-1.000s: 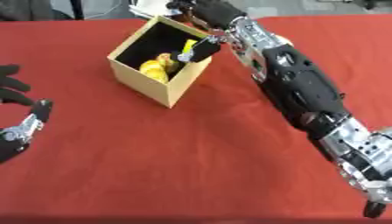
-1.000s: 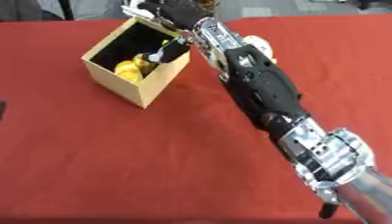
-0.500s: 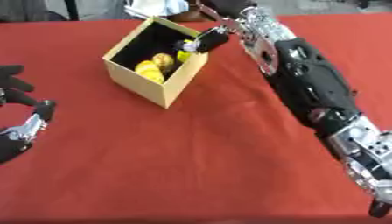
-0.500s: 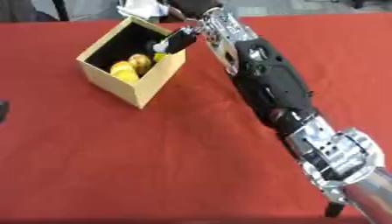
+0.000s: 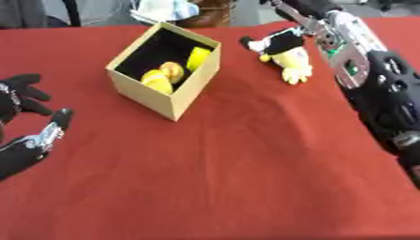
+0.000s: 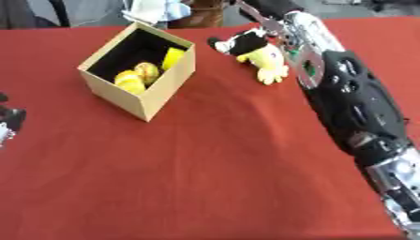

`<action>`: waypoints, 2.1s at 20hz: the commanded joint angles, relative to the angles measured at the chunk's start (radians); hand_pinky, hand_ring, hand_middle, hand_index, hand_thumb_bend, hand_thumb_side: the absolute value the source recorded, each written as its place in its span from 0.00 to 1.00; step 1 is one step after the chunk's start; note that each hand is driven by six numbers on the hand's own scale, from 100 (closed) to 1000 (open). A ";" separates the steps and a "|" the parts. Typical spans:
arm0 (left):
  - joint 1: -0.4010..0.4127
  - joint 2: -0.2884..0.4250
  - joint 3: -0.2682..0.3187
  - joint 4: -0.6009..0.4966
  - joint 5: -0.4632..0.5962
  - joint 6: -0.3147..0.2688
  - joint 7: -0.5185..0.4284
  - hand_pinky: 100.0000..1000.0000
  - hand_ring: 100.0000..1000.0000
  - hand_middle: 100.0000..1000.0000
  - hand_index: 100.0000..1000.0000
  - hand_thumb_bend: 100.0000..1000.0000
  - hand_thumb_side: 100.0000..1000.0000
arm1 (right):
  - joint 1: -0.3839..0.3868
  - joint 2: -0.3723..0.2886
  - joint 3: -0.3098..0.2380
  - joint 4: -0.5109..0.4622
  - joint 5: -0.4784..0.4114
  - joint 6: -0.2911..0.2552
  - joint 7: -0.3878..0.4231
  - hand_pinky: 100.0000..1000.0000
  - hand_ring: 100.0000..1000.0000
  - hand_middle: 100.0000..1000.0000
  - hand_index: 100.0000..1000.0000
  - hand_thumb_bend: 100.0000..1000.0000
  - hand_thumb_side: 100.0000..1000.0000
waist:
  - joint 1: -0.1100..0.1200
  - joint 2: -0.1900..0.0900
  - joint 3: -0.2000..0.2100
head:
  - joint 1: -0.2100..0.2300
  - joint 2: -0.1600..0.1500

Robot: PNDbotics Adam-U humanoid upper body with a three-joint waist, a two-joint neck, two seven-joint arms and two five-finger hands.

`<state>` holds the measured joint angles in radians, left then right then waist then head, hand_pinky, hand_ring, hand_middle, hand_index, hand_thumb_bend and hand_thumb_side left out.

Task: Pick up objects on the table and place them in the box.

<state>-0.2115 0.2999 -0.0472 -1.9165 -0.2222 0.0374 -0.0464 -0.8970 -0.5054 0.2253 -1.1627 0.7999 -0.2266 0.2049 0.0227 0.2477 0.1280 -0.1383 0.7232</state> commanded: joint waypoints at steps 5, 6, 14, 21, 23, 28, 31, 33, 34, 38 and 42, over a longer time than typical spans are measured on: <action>-0.007 0.028 0.015 -0.011 -0.004 0.000 0.009 0.63 0.48 0.52 0.79 0.40 0.27 | 0.043 -0.085 -0.012 0.008 -0.133 0.050 0.090 0.71 0.78 0.84 0.95 0.31 0.42 | -0.007 0.005 -0.006 | 0.010 -0.022; -0.007 0.028 0.015 -0.011 -0.004 0.000 0.008 0.63 0.48 0.52 0.79 0.40 0.28 | 0.048 -0.090 -0.013 0.014 -0.153 0.056 0.098 0.71 0.78 0.84 0.95 0.31 0.42 | -0.007 0.006 -0.006 | 0.010 -0.023; -0.006 0.027 0.015 -0.012 -0.005 0.001 0.006 0.63 0.48 0.52 0.79 0.40 0.28 | 0.065 -0.118 -0.005 0.031 -0.284 0.100 0.126 0.71 0.78 0.84 0.95 0.31 0.42 | -0.006 0.008 -0.007 | 0.013 -0.023; -0.002 0.026 0.016 -0.013 -0.004 0.001 0.004 0.63 0.48 0.52 0.79 0.39 0.28 | 0.070 -0.118 -0.046 0.105 -0.237 0.148 0.066 0.70 0.77 0.83 0.93 0.31 0.40 | 0.000 0.006 -0.011 | 0.015 -0.024; -0.001 0.026 0.016 -0.013 -0.004 0.002 0.003 0.63 0.48 0.52 0.79 0.39 0.28 | 0.065 -0.111 -0.054 0.132 -0.219 0.154 0.041 0.71 0.78 0.83 0.94 0.31 0.39 | 0.001 0.005 -0.012 | 0.014 -0.023; 0.001 0.024 0.015 -0.014 -0.003 0.001 0.001 0.63 0.48 0.52 0.79 0.39 0.28 | 0.049 -0.096 -0.071 0.200 -0.169 0.173 -0.014 0.72 0.80 0.84 0.93 0.32 0.39 | 0.004 0.004 -0.010 | 0.010 -0.022; 0.002 0.024 0.015 -0.014 -0.003 0.001 0.001 0.63 0.48 0.52 0.79 0.39 0.28 | 0.041 -0.089 -0.077 0.238 -0.130 0.175 -0.027 0.73 0.80 0.84 0.93 0.33 0.39 | 0.005 0.004 -0.009 | 0.009 -0.021; 0.002 0.024 0.015 -0.015 -0.002 0.001 0.001 0.63 0.48 0.52 0.79 0.39 0.28 | 0.037 -0.084 -0.081 0.257 -0.107 0.172 -0.035 0.73 0.80 0.84 0.93 0.33 0.39 | 0.005 0.004 -0.009 | 0.009 -0.020; 0.003 0.024 0.015 -0.015 -0.002 0.001 0.001 0.63 0.48 0.52 0.79 0.39 0.28 | 0.037 -0.081 -0.083 0.265 -0.100 0.170 -0.037 0.72 0.79 0.84 0.93 0.33 0.39 | 0.005 0.004 -0.008 | 0.008 -0.020; 0.004 0.023 0.013 -0.015 -0.001 0.001 -0.001 0.63 0.48 0.52 0.79 0.39 0.28 | 0.025 -0.063 -0.090 0.304 -0.087 0.162 -0.029 0.72 0.79 0.83 0.93 0.33 0.39 | 0.005 0.004 -0.007 | 0.006 -0.017; 0.005 0.021 0.012 -0.015 0.000 0.000 -0.003 0.63 0.49 0.52 0.79 0.39 0.28 | 0.007 -0.042 -0.097 0.336 -0.074 0.159 -0.030 0.71 0.78 0.82 0.92 0.32 0.39 | 0.008 0.002 -0.005 | 0.002 -0.013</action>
<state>-0.2024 0.3067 -0.0432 -1.9167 -0.2254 0.0386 -0.0469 -0.8665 -0.5355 0.1394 -0.8278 0.7160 -0.0633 0.1764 0.0232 0.2565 0.1229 -0.1336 0.7111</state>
